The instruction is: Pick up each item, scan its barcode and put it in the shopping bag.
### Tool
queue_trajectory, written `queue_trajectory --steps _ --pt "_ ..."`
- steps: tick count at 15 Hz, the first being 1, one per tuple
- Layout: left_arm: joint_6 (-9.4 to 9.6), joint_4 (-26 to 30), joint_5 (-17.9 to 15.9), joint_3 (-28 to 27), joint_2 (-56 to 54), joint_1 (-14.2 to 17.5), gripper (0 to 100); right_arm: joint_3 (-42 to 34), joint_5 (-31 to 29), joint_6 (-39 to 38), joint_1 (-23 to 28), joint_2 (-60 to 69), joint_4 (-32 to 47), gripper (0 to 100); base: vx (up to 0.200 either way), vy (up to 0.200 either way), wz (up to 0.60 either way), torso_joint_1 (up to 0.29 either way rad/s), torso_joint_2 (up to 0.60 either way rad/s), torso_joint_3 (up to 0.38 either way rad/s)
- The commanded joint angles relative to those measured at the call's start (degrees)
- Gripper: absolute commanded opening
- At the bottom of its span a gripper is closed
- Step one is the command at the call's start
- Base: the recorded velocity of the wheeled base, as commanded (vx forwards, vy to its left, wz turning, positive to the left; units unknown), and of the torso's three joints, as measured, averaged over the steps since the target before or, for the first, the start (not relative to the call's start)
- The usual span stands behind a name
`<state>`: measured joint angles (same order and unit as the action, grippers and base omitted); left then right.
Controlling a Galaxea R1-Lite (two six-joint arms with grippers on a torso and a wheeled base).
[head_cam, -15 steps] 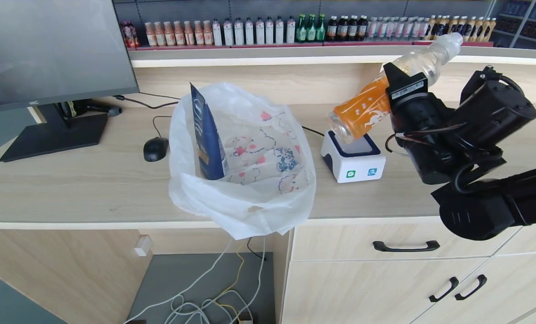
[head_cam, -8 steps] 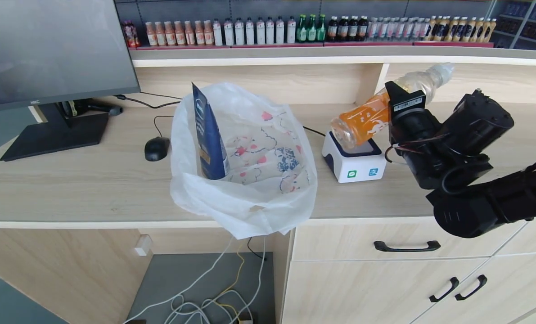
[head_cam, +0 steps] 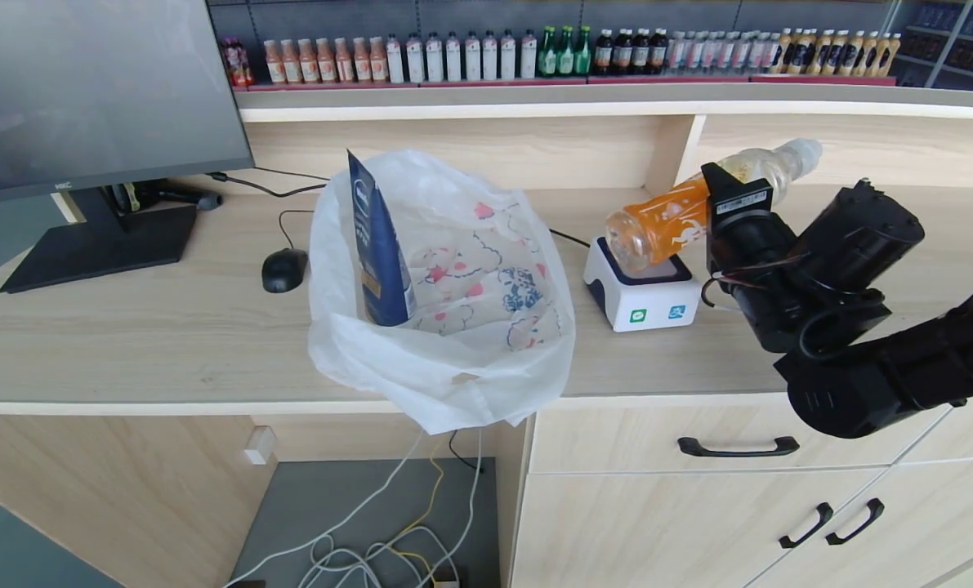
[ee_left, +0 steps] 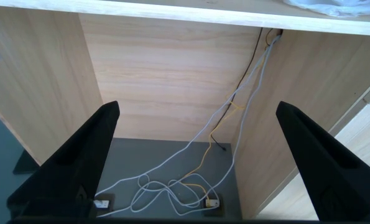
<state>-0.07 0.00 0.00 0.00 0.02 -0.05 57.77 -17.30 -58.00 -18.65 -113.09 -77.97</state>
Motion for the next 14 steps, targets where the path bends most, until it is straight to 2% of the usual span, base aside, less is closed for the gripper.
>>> queue_trajectory --steps 1,14 --pt "-0.01 0.0 0.0 0.0 0.0 0.0 100 0.0 0.0 0.1 0.0 -0.1 0.0 0 0.000 0.000 0.00 0.000 0.00 0.000" --pt "-0.01 0.0 0.0 0.0 0.0 0.0 100 -0.1 -0.1 0.1 0.0 -0.1 0.0 0 0.000 0.000 0.00 0.000 0.00 0.000"
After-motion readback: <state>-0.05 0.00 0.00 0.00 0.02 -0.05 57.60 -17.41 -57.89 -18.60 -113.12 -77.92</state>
